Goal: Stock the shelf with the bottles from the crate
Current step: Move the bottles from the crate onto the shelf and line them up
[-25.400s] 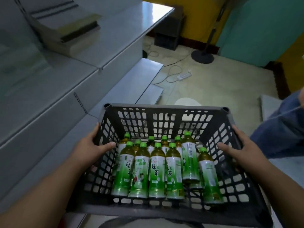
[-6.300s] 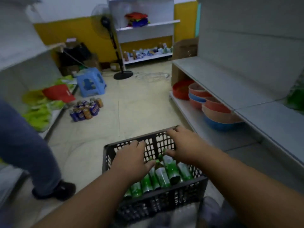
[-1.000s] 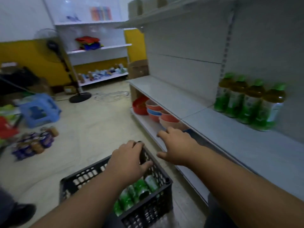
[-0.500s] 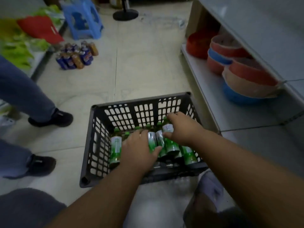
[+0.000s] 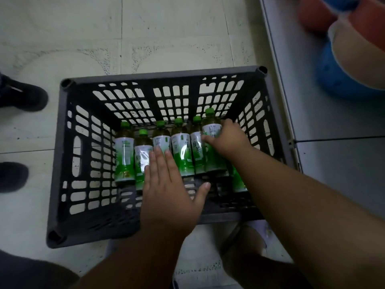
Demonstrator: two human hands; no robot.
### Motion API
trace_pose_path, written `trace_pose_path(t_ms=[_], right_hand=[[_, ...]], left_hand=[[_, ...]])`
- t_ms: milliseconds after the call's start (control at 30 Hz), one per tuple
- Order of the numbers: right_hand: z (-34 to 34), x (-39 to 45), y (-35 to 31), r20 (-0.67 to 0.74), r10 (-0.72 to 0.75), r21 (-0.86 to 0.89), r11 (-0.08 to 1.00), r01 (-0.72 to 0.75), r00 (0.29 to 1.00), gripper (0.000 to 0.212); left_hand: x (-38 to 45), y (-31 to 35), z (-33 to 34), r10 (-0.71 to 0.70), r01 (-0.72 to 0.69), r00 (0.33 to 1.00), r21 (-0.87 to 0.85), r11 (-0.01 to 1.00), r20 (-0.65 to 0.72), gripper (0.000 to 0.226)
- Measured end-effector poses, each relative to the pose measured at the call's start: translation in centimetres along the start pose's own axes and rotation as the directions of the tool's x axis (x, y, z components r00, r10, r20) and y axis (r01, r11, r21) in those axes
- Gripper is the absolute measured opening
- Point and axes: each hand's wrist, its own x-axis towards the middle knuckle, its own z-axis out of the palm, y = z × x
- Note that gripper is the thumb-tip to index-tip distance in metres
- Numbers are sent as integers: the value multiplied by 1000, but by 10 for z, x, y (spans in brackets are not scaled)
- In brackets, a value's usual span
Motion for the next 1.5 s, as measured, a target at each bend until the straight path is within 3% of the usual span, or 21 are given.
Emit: trace_pose_path(t_ms=[167,333,500,633,767,900,1000,1100,1200,1300,1500], right_hand=[[26,32,-7,0,96,-130,987,-95,995,102],[22,38,-13,77,159,-118,982,-149,984,69],[22,18,-11,110,83,261,959,-109,990,94],[15,-8,-7,130,-50,419,908,-10,990,92],[-27,-51,-17,126,-133,643,766,21,983,74],[-75,-106,-34,-5,-163,761,640,109,987,61],[-108,-153,-38,-134,-225,712,655,251,965,52],[-139,-201,-36,-277,-238,648,669,364,931,58],[-167,-253,-28,-412,-233,605,653,456,881,69],[-194,-305,-13,-534,-224,584,599,547,815,62],[-240,-392,33,-696,-110,550,555,625,710,57]], left_hand=[[3,0,0,-21,22,1000,-35,999,19,107],[3,0,1,-22,24,999,-40,999,45,107],[2,0,1,-11,13,999,-59,998,41,107],[1,0,-3,-17,17,996,0,1000,87,107],[-4,3,-9,-12,8,994,32,999,113,104],[-14,5,-24,27,-33,986,39,999,163,108],[-31,9,-51,127,-118,978,-61,991,164,102],[-49,28,-94,201,-161,967,-240,957,153,93],[-71,56,-134,280,-240,957,-346,907,71,96],[-99,79,-157,341,-329,939,-393,859,-41,90],[-149,144,-181,532,-512,838,-514,688,-121,93]])
